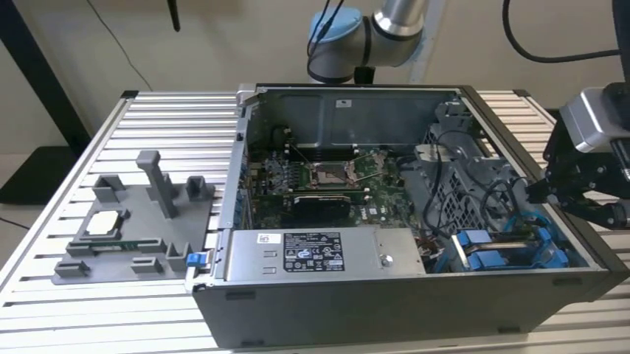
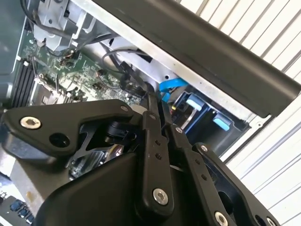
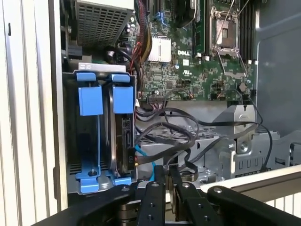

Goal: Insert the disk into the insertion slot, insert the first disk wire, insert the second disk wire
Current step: 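Insert the second disk wire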

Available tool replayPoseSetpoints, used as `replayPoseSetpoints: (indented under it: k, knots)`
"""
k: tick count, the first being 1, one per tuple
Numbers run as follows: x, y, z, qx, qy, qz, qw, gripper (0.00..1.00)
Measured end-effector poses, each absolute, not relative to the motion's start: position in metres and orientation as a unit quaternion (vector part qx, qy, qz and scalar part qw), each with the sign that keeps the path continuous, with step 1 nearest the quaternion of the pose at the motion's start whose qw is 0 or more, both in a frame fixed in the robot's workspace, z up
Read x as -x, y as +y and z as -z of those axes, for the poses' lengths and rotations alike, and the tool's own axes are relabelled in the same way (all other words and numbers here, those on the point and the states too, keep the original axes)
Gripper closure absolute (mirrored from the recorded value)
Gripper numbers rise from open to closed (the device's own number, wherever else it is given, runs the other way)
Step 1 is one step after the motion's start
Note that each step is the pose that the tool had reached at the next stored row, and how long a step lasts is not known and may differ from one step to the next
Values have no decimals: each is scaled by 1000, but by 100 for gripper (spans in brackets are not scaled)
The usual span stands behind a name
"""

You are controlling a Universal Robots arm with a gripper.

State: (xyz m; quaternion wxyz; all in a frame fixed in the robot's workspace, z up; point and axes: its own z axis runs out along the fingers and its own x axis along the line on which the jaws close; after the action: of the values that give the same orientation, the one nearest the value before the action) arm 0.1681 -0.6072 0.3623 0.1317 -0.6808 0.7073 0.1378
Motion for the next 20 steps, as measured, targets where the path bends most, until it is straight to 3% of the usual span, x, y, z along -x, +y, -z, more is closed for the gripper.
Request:
replayPoseSetpoints:
  k: [14,20]
  knots:
    - [-142,-607,-376,681,708,-134,129,100]
    - [-126,-607,-376,685,712,-111,106,100]
